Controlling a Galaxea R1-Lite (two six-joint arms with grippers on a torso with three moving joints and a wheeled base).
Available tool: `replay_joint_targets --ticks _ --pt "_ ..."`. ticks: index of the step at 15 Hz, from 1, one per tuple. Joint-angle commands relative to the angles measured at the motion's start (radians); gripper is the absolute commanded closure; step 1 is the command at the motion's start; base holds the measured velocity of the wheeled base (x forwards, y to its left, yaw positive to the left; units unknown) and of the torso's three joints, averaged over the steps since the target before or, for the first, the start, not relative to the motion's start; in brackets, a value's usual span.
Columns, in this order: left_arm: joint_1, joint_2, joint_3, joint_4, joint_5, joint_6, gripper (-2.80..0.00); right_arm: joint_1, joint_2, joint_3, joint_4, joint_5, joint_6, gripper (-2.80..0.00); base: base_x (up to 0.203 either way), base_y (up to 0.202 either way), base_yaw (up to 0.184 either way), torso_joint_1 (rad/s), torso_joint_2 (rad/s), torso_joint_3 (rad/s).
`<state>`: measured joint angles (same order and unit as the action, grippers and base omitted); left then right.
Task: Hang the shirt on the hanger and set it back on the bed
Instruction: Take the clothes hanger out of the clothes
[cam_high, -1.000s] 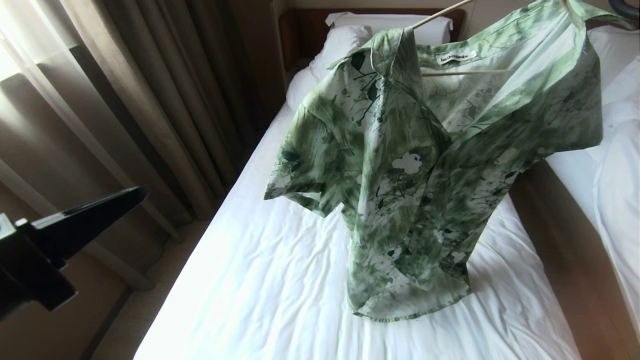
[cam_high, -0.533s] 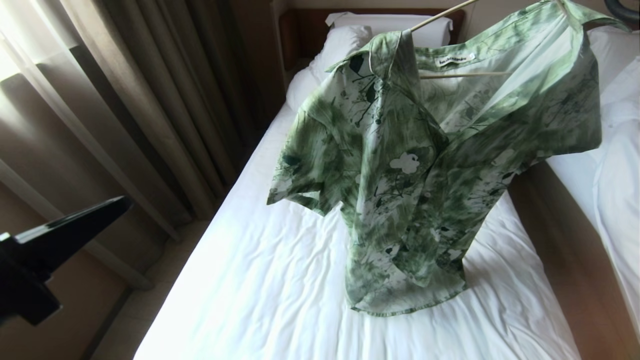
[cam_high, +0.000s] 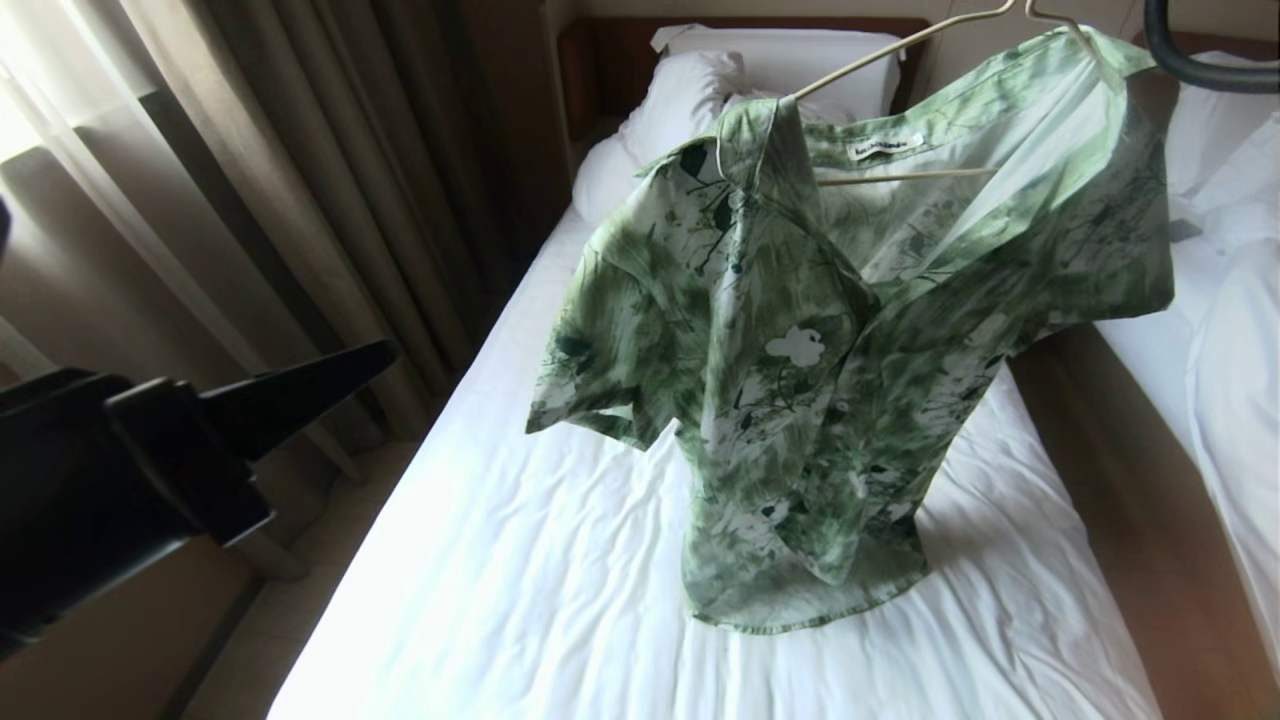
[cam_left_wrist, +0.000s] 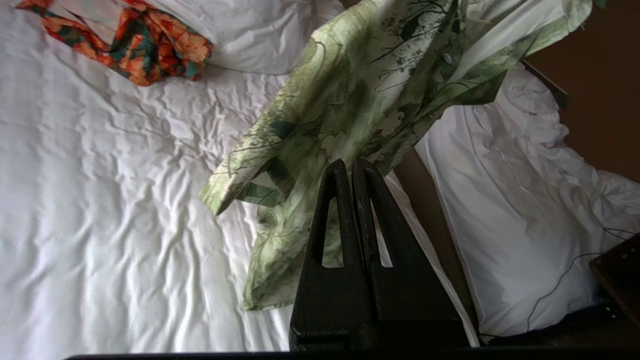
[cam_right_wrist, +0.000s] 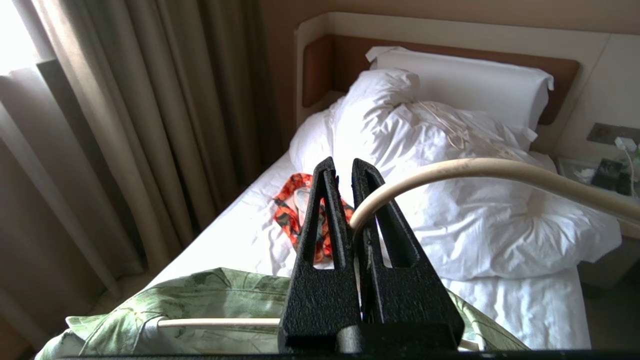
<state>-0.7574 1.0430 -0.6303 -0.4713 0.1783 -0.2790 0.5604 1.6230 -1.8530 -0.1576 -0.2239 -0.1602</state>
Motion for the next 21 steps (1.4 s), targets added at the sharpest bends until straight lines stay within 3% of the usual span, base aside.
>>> replay_joint_targets --ticks 1,5,9,10,15,21 --pt "-0.067 0.143 -0.047 -0.01 0.011 -0.01 0.0 0.001 0.03 -0.009 0.0 -0.013 -0.004 0.0 0.0 0.0 0.0 0.0 0.0 0.0" --pt "-0.22 0.347 -0.22 -0.022 0.076 -0.011 0.0 -0.01 0.063 -0.009 0.0 -0.012 -0.004 0.0 0.0 0.0 0.0 0.0 0.0 0.0" --pt "-0.253 0.543 -0.344 -0.098 0.073 -0.006 0.0 -0.007 0.083 -0.014 -0.005 -0.012 -0.007 0.0 0.0 0.0 0.0 0.0 0.0 0.0" --pt "-0.242 0.594 -0.377 -0.127 0.069 -0.006 -2.8 -0.008 0.084 -0.014 -0.005 -0.009 -0.007 0.0 0.0 0.0 0.0 0.0 0.0 0.0" --pt "-0.156 0.726 -0.556 -0.168 0.041 -0.002 -2.8 -0.01 0.081 -0.014 -0.008 -0.005 -0.002 0.0 0.0 0.0 0.0 0.0 0.0 0.0" --pt "-0.136 0.794 -0.705 -0.165 0.038 0.013 -2.8 -0.008 0.075 -0.005 -0.008 -0.005 -0.001 0.0 0.0 0.0 0.0 0.0 0.0 0.0"
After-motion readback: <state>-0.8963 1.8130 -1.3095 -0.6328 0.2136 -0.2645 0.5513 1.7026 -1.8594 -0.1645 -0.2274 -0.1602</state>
